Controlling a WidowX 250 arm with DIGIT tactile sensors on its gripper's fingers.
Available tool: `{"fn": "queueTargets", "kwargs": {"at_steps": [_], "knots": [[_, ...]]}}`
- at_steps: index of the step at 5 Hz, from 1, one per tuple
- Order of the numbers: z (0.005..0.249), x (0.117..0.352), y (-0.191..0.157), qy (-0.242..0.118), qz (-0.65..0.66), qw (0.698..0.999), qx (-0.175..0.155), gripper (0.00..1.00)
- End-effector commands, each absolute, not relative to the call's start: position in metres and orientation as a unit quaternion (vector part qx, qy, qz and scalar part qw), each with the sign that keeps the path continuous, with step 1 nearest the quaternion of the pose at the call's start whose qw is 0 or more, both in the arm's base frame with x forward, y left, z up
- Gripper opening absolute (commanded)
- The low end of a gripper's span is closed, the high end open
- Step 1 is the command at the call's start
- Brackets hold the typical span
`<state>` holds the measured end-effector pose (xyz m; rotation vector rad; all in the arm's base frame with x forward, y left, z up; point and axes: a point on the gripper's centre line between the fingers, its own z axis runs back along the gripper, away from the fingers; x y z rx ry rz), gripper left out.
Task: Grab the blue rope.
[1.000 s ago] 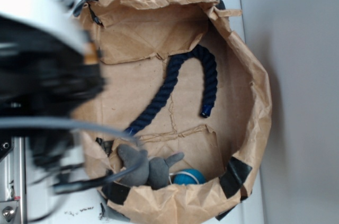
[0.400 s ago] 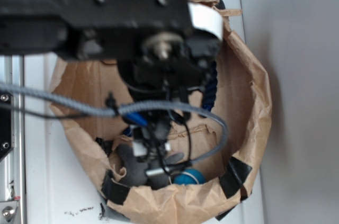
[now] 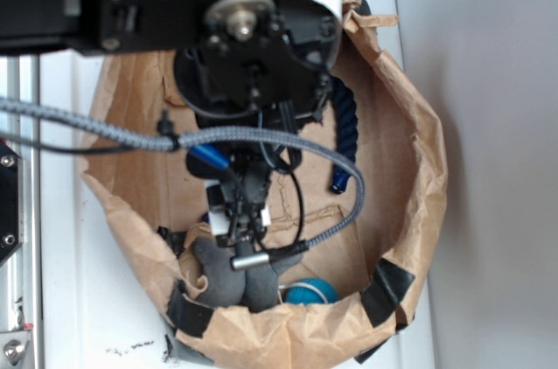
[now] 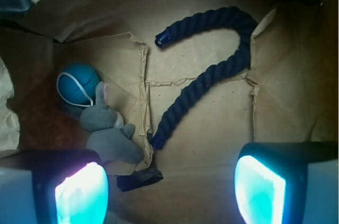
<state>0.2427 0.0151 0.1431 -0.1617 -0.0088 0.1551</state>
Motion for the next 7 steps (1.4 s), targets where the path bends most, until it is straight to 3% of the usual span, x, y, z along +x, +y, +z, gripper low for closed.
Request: {"fn": "queueTargets", "kwargs": {"at_steps": [1,3,4,5,7], "knots": [[0.153,0.243,0.018,-0.026,0.081,0.993,-0.079,1.00],[0.119,0.279,0.032,-0.079,0.119,0.984,-0.104,1.00],[0.097,0.285,0.029,-0.113,0.130,0.979,-0.112,1.00],[0.075,0.287,0.021,-0.118,0.134,0.978,-0.107,1.00],[0.059,0.281,0.019,-0.118,0.172,0.971,-0.115,1.00]]}}
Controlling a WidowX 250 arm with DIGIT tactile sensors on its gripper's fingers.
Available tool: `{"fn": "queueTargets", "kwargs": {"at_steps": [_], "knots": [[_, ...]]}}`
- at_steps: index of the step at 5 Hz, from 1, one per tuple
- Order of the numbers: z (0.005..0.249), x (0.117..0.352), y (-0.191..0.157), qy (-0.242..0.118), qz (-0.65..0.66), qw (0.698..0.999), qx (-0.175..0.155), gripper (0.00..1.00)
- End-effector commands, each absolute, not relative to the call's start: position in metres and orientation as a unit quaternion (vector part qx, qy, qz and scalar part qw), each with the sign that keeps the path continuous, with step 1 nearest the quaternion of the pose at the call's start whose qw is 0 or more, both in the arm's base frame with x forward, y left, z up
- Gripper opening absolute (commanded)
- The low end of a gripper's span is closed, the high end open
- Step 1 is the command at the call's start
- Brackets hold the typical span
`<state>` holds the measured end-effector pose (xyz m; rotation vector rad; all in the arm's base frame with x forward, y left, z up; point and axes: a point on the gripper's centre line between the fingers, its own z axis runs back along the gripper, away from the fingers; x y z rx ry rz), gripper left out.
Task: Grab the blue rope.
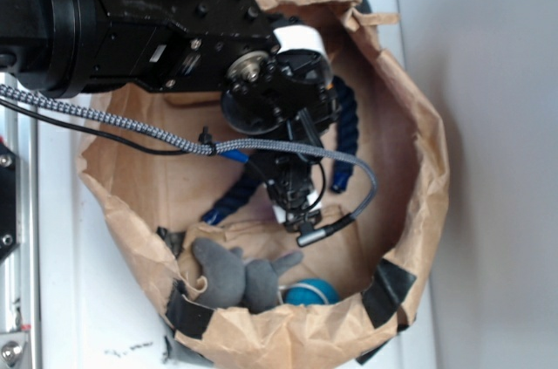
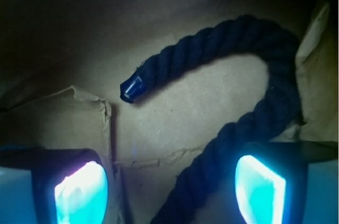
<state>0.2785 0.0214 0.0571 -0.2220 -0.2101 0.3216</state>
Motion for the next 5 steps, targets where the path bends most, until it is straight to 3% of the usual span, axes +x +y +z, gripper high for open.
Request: {"fn": "queueTargets", "kwargs": {"at_steps": [1,2,3,5], "knots": [[0.069,0.272,0.025,-0.106,0.200,0.968,-0.112,1.00],[0.083,0.261,0.035,-0.083,0.255,0.957,-0.110,1.00],[0.080,0.256,0.036,-0.072,0.306,0.945,-0.094,1.00],[0.050,0.263,0.018,-0.093,0.271,0.955,-0.082,1.00]]}}
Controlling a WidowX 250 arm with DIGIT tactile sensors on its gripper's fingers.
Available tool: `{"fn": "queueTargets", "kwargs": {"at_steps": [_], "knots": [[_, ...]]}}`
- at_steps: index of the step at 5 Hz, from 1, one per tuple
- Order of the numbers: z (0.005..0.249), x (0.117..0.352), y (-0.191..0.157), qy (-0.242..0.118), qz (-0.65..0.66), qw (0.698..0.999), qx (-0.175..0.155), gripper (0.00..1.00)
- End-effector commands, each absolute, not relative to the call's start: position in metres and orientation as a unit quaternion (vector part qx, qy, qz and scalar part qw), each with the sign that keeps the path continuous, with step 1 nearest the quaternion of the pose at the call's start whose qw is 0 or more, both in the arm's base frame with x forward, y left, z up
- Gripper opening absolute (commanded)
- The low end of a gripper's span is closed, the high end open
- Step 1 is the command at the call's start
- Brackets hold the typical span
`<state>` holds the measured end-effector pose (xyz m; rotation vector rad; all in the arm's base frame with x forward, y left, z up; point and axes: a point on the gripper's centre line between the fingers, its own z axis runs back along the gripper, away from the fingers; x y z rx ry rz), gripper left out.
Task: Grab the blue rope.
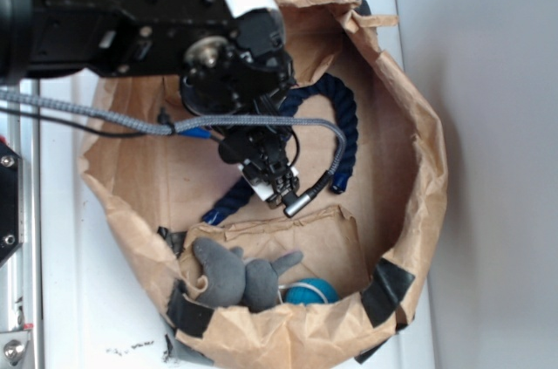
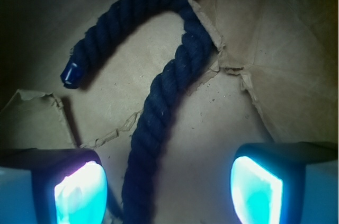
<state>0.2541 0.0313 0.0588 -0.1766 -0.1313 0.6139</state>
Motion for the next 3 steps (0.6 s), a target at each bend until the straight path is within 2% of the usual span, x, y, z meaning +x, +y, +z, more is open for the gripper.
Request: {"fn": "queueTargets", "kwargs": {"at_steps": [1,3], "knots": [[0.030,0.267,0.008,-0.084,0.257,0.960,-0.069,1.00],[0.012,0.267,-0.001,-0.105,0.245,0.963,-0.048,1.00]]}}
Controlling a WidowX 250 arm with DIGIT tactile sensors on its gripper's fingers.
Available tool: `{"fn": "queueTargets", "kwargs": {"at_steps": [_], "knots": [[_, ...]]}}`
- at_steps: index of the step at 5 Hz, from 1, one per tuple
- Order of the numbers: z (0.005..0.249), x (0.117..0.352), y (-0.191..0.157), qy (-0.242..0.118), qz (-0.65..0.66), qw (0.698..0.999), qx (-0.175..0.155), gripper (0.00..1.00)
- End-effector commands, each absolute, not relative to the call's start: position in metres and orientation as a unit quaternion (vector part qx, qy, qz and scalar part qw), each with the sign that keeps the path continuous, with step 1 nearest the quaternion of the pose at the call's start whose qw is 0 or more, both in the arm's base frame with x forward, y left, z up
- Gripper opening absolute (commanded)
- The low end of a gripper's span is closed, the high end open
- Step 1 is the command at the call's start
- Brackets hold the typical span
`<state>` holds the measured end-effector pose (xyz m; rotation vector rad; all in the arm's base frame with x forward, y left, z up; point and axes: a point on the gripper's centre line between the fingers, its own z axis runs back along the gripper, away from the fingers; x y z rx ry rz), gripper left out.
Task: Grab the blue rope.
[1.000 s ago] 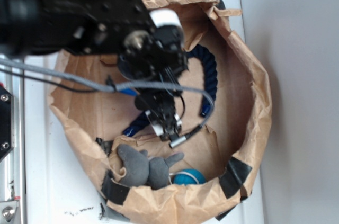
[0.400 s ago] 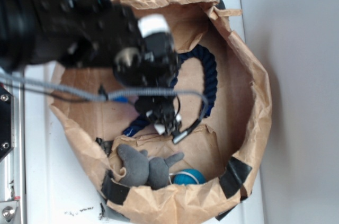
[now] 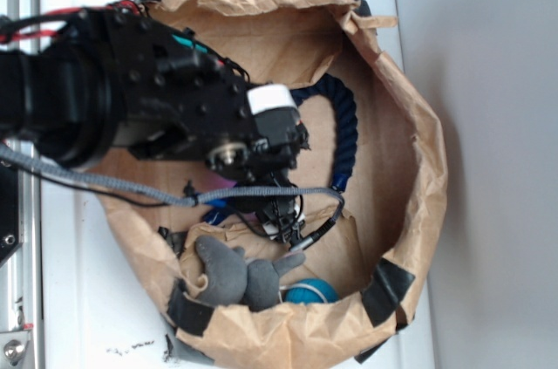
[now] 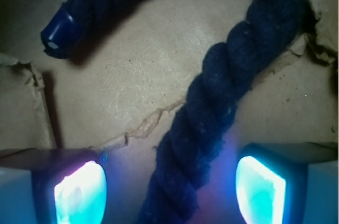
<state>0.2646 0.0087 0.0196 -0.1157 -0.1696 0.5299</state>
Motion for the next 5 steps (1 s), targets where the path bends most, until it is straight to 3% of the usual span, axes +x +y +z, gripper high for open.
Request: {"fn": "queueTargets", "kwargs": {"at_steps": [1,3,5], "knots": [[0.007,0.272,-0.001,-0.097,0.255,0.961,-0.044,0.00],[0.037,0.281,0.006,-0.113,0.242,0.961,-0.077,0.00],[0.100,0.272,0.025,-0.078,0.228,0.962,-0.127,0.00]]}}
